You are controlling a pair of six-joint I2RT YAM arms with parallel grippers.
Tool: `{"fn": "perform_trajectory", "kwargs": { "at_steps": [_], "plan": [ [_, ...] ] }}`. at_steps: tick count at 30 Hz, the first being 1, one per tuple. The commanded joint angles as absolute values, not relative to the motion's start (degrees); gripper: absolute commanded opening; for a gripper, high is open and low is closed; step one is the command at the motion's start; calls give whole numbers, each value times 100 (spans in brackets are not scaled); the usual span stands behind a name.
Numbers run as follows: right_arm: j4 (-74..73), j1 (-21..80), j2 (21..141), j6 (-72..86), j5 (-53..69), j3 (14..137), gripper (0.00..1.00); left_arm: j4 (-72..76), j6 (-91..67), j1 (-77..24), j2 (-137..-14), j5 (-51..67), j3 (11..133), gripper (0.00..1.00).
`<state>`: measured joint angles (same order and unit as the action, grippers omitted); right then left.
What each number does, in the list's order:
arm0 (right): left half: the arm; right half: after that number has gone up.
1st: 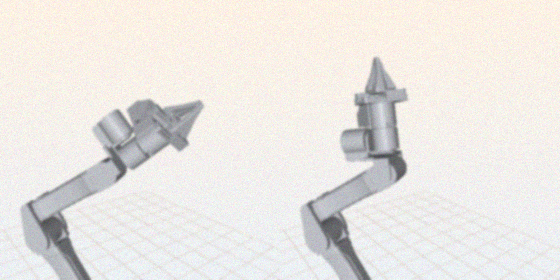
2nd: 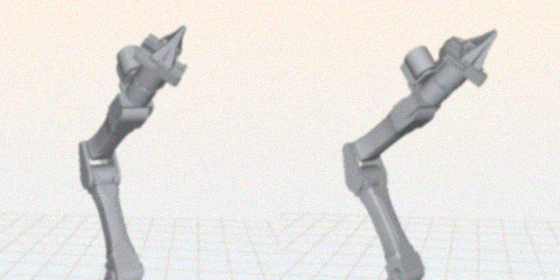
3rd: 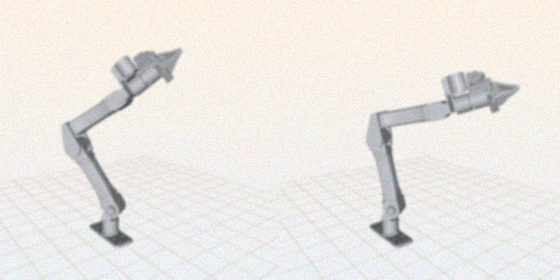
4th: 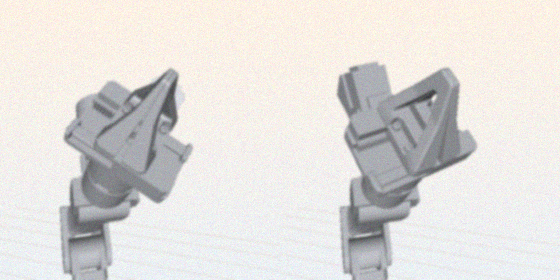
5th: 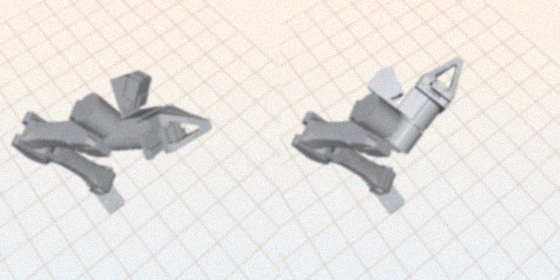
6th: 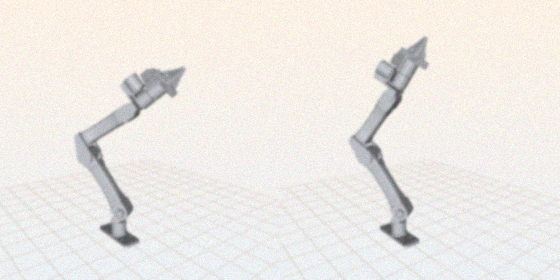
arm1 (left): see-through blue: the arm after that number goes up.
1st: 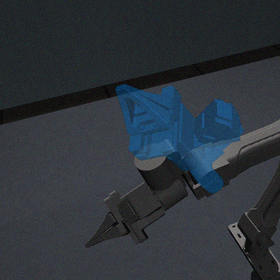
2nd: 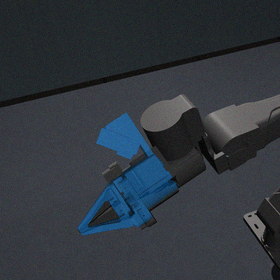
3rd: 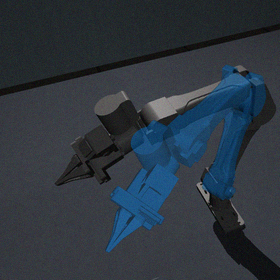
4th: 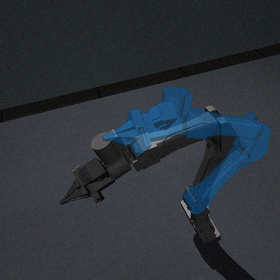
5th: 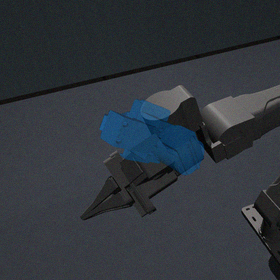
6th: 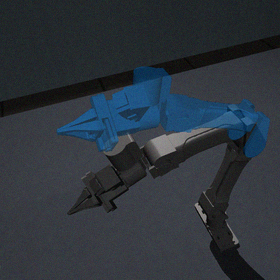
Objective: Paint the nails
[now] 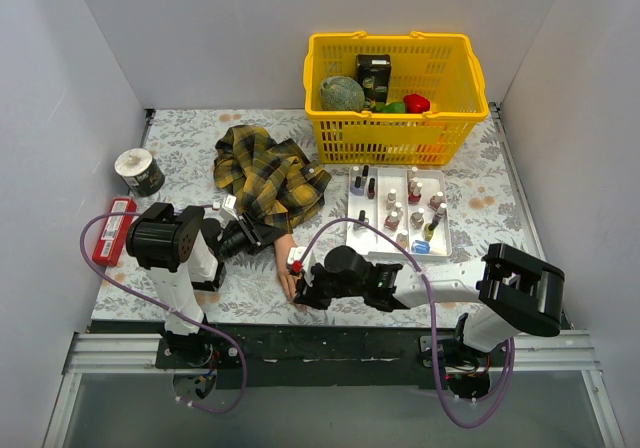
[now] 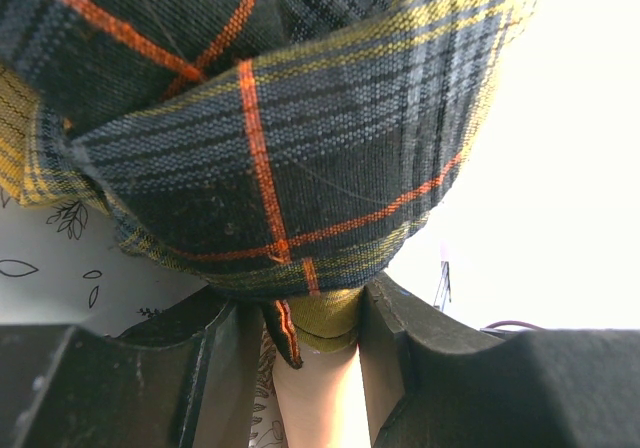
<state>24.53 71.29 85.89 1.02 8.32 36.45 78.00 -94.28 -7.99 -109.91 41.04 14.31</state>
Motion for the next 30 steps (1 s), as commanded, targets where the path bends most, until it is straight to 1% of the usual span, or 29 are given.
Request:
{"fn": "perform_trajectory", "kwargs": {
  "at_steps": [1,30],
  "plan": [
    [2663,7146,8640,18,905,3876,1,7980,-9053,-835,-10732,4271,1292,17],
    [2461,7146,8877,18,1072,4043,1,7954,-9035,-826,-10705,4254,1283,17]
  ]
}}
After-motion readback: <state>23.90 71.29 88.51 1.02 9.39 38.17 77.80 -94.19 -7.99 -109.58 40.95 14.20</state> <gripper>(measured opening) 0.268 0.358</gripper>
